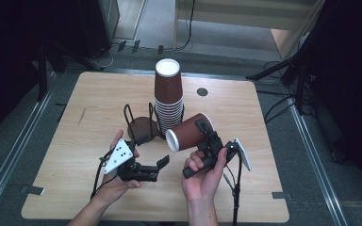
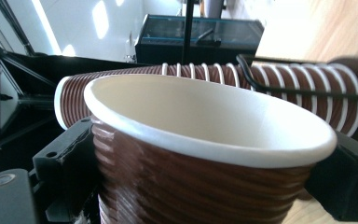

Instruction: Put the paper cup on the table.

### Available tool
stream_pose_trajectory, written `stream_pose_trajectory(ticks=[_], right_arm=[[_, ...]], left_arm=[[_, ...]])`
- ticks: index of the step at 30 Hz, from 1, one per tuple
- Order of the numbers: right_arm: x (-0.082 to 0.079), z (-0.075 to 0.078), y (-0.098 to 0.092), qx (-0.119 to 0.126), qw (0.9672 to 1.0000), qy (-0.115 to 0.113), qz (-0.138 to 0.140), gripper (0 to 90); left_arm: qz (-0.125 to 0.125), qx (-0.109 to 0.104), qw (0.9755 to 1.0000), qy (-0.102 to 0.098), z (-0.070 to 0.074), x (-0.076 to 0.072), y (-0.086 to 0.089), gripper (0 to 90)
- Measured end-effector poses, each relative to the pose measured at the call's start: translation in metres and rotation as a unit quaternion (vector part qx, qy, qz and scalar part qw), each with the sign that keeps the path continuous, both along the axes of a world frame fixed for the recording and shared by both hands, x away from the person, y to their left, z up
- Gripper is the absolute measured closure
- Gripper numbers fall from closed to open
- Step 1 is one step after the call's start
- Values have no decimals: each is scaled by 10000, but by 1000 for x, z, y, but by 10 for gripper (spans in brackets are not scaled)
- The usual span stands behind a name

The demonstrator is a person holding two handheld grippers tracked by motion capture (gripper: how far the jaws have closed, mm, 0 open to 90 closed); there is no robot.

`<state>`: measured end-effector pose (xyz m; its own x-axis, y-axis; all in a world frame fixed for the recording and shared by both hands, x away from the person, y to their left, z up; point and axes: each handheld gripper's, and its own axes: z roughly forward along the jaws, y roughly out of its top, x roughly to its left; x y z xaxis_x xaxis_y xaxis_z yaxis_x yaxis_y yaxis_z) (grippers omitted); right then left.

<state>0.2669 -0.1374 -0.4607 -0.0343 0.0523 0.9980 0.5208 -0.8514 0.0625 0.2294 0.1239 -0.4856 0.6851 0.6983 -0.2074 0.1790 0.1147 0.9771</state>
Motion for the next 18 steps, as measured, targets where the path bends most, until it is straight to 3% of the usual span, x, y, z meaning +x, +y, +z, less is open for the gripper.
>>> stream_pose_trajectory(ticks=[9,12,18], right_arm=[[4,4,-8,-652,9975,-206,-173,90],[5,7,-6,-1063,9937,-281,-197,90],[7,15,-3,-1765,9825,-502,-312,90]], left_arm=[[345,32,9991,253,-9,-1,26,0],[509,9,9983,293,-10,-2,38,0],[861,43,9956,377,-16,-5,65,0]])
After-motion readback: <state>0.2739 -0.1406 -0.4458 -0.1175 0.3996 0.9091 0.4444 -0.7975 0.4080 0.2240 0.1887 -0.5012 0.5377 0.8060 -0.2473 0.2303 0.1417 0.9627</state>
